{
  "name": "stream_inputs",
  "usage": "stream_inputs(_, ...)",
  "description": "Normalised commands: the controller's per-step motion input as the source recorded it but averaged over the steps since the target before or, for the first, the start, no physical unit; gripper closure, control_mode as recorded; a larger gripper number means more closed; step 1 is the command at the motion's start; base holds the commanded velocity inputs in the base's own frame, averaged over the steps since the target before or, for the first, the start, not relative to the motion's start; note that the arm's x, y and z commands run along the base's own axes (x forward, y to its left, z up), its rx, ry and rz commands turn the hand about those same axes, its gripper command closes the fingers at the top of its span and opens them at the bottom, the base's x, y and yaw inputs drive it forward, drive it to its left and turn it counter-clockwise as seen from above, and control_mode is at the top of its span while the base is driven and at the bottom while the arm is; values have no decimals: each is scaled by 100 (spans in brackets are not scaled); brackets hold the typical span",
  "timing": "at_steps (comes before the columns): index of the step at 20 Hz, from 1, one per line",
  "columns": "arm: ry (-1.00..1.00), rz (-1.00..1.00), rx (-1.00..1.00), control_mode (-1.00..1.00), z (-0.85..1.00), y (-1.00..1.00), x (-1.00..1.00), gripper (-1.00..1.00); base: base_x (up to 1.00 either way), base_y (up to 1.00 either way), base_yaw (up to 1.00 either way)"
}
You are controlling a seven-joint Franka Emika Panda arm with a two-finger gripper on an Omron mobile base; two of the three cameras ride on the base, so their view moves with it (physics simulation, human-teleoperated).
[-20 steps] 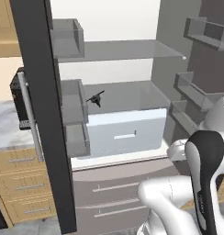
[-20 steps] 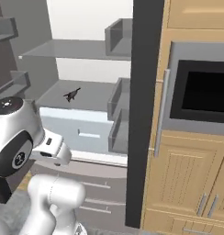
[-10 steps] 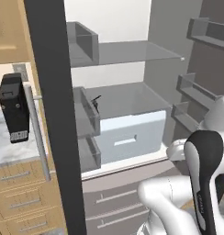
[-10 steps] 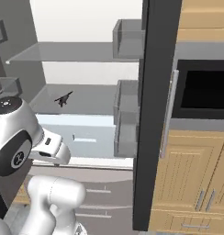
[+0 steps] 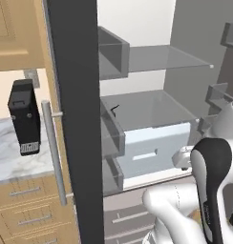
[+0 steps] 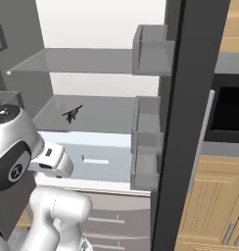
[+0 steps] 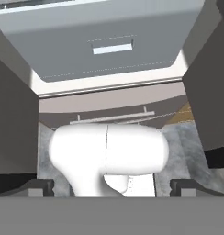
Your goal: Gather the mushroom and bell pepper from the fridge and place them on a tray on the dining counter. Then gather the fishs from the fridge and place them on the other tray.
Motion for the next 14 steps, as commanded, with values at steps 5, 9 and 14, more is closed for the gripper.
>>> stream_inputs(5,0,0,0,100,0,0,0,-100,64,-24,22)
stream_inputs(9,0,0,0,100,0,0,0,-100,40,-21,17)
stream_inputs(14,0,0,0,100,0,0,0,-100,35,-6,11)
